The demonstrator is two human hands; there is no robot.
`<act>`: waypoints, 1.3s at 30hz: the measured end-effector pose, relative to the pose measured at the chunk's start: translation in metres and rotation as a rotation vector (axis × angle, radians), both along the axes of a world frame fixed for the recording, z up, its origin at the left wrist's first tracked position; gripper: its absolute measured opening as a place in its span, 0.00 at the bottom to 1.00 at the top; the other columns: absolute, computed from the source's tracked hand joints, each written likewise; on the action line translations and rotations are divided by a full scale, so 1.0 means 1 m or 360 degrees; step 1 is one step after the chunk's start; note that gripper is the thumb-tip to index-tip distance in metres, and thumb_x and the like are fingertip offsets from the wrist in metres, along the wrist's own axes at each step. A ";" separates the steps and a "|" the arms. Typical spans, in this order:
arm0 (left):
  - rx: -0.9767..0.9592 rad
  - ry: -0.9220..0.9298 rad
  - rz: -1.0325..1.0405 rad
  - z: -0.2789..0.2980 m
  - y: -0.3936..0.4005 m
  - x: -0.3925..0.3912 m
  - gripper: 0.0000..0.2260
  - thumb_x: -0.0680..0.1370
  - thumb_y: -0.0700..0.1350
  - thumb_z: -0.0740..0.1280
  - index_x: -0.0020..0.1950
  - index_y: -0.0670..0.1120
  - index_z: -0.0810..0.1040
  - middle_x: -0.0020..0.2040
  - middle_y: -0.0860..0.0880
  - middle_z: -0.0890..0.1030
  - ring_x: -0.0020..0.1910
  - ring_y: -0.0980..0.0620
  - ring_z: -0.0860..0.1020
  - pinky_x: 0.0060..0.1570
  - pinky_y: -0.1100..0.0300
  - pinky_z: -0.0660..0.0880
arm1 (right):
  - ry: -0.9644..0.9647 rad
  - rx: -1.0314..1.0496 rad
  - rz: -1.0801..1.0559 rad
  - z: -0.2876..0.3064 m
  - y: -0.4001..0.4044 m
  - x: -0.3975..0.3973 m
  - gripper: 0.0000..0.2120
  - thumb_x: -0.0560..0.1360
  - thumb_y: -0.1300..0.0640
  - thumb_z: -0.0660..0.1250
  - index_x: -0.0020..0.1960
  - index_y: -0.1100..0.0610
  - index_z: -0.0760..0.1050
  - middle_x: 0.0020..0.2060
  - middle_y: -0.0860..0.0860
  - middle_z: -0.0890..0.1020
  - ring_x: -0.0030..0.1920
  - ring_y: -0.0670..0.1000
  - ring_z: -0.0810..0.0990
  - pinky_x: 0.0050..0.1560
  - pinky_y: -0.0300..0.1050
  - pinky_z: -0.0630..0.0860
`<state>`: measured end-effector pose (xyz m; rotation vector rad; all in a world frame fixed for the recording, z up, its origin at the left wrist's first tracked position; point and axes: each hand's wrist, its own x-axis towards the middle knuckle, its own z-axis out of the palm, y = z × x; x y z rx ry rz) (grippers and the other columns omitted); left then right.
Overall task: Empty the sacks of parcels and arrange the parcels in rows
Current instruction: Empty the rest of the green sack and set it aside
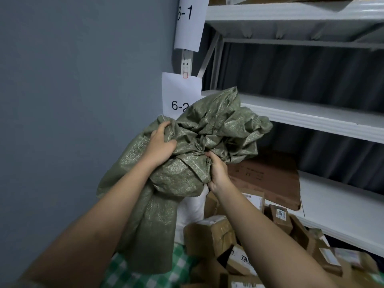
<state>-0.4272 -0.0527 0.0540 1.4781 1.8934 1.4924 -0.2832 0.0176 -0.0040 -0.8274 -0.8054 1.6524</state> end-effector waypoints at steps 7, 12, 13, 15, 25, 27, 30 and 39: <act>-0.0110 0.0068 0.0118 -0.031 -0.014 -0.021 0.30 0.77 0.39 0.62 0.76 0.56 0.59 0.75 0.47 0.61 0.56 0.52 0.71 0.45 0.58 0.71 | -0.0054 -0.0116 0.0252 -0.046 -0.011 -0.024 0.08 0.78 0.58 0.66 0.49 0.62 0.81 0.47 0.59 0.85 0.48 0.56 0.84 0.52 0.53 0.80; -0.0223 0.0072 0.0138 -0.066 -0.012 -0.054 0.30 0.77 0.38 0.62 0.77 0.54 0.58 0.76 0.45 0.60 0.64 0.49 0.69 0.53 0.61 0.64 | -0.0097 -0.0139 0.0419 -0.078 -0.020 -0.048 0.09 0.80 0.59 0.63 0.48 0.60 0.81 0.44 0.55 0.85 0.46 0.52 0.83 0.48 0.46 0.79; -0.0244 0.0067 0.0142 -0.072 -0.011 -0.060 0.31 0.77 0.39 0.63 0.77 0.54 0.57 0.76 0.45 0.60 0.68 0.46 0.67 0.55 0.60 0.62 | -0.0102 -0.0126 0.0407 -0.085 -0.019 -0.052 0.08 0.79 0.60 0.64 0.49 0.60 0.81 0.46 0.55 0.85 0.48 0.53 0.84 0.50 0.47 0.79; -0.0300 0.0074 0.0123 -0.090 -0.008 -0.079 0.33 0.77 0.40 0.64 0.78 0.55 0.54 0.76 0.44 0.58 0.70 0.44 0.65 0.57 0.59 0.63 | -0.0148 -0.0103 0.0353 -0.101 -0.017 -0.066 0.07 0.77 0.61 0.67 0.54 0.60 0.81 0.51 0.56 0.85 0.53 0.56 0.83 0.56 0.51 0.79; -0.0714 0.0263 -0.0083 -0.184 0.009 -0.178 0.47 0.72 0.54 0.71 0.79 0.43 0.42 0.75 0.34 0.54 0.73 0.37 0.60 0.70 0.44 0.59 | -0.0407 -0.0080 0.0483 -0.182 -0.014 -0.144 0.17 0.76 0.64 0.69 0.64 0.55 0.74 0.59 0.54 0.82 0.58 0.55 0.81 0.56 0.49 0.80; -0.0819 0.0177 -0.0170 -0.220 0.020 -0.208 0.51 0.67 0.68 0.68 0.77 0.40 0.50 0.72 0.32 0.61 0.69 0.34 0.65 0.66 0.39 0.66 | -0.0604 0.0020 0.0499 -0.195 -0.013 -0.156 0.18 0.74 0.61 0.73 0.61 0.49 0.75 0.59 0.51 0.81 0.58 0.53 0.80 0.59 0.51 0.78; -0.0883 0.0248 -0.0355 -0.251 0.025 -0.240 0.58 0.62 0.77 0.64 0.76 0.37 0.51 0.69 0.39 0.68 0.67 0.42 0.70 0.66 0.47 0.69 | -0.0986 0.0190 0.0476 -0.213 -0.012 -0.171 0.19 0.72 0.55 0.75 0.59 0.44 0.74 0.59 0.46 0.78 0.60 0.52 0.77 0.60 0.47 0.74; -0.0347 0.0644 -0.0433 -0.217 0.001 -0.222 0.44 0.75 0.43 0.66 0.73 0.70 0.38 0.79 0.53 0.41 0.78 0.47 0.49 0.71 0.49 0.63 | -0.2541 0.0112 0.0650 -0.286 -0.021 -0.200 0.24 0.80 0.51 0.60 0.72 0.59 0.64 0.68 0.56 0.71 0.68 0.57 0.71 0.65 0.48 0.69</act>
